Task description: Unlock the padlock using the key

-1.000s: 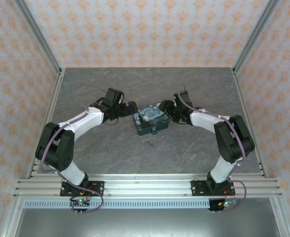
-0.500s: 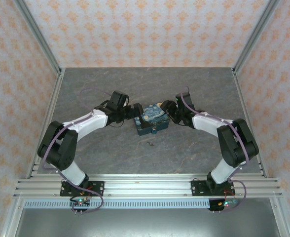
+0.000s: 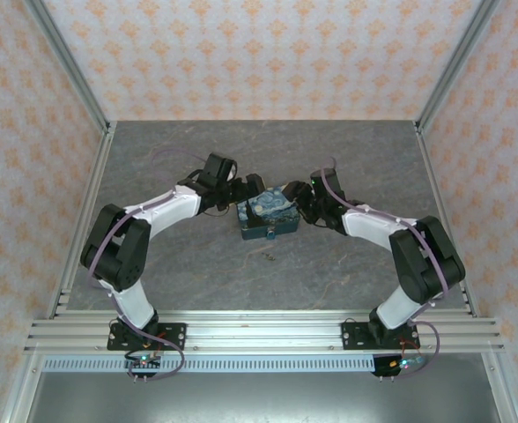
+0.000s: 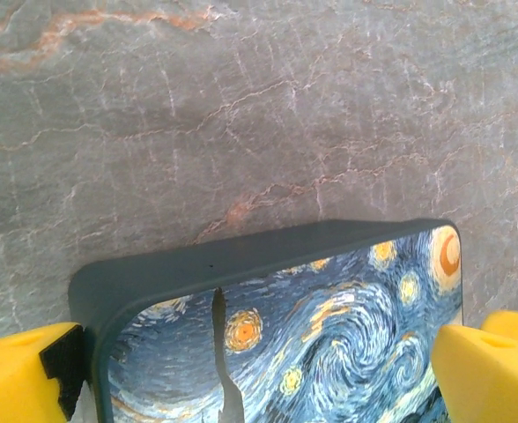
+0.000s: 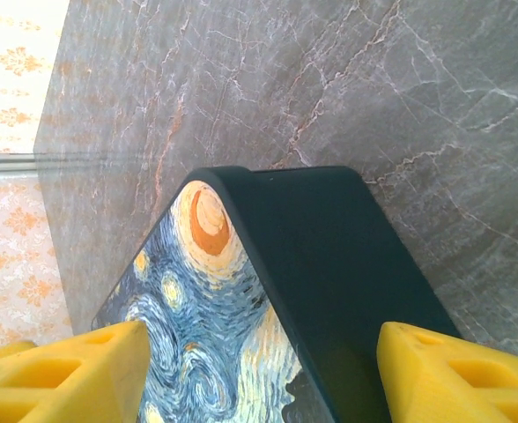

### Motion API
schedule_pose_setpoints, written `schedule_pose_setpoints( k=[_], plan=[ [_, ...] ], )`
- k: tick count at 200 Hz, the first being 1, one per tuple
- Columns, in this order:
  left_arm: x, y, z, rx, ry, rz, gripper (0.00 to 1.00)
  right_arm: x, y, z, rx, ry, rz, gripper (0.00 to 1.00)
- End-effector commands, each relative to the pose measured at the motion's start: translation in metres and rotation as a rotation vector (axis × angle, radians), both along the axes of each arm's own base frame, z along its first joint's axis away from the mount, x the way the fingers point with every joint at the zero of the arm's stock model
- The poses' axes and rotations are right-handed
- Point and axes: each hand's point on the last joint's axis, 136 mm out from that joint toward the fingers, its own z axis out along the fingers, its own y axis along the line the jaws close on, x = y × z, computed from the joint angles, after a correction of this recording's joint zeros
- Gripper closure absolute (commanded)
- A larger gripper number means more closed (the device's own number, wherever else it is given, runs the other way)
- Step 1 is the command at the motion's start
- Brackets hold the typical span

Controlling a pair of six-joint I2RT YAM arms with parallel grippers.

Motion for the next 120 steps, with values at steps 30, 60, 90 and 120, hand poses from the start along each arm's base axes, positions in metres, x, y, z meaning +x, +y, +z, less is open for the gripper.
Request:
schedule_pose_setpoints(
  k=[30, 60, 90, 120],
  plan=[
    [0.015, -0.014, 0.011, -0.017, -0.032, -0.032, 0.0, -0.005, 0.001, 0.01, 0.047, -0.034, -0.032, 0.31],
    [0.016, -0.014, 0.009, -0.014, -0.028, -0.033, 0.0, -0.004, 0.0, 0.01, 0.044, -0.036, -0.041, 0.31],
    [0.016, -0.012, 0.006, -0.006, -0.025, -0.027, 0.0, -0.001, -0.004, 0.007, 0.018, -0.034, -0.06, 0.27],
    [0.024, -0.004, 0.006, 0.003, -0.034, -0.003, 0.0, 0.001, -0.02, 0.003, -0.071, -0.032, -0.11, 0.1]
  ],
)
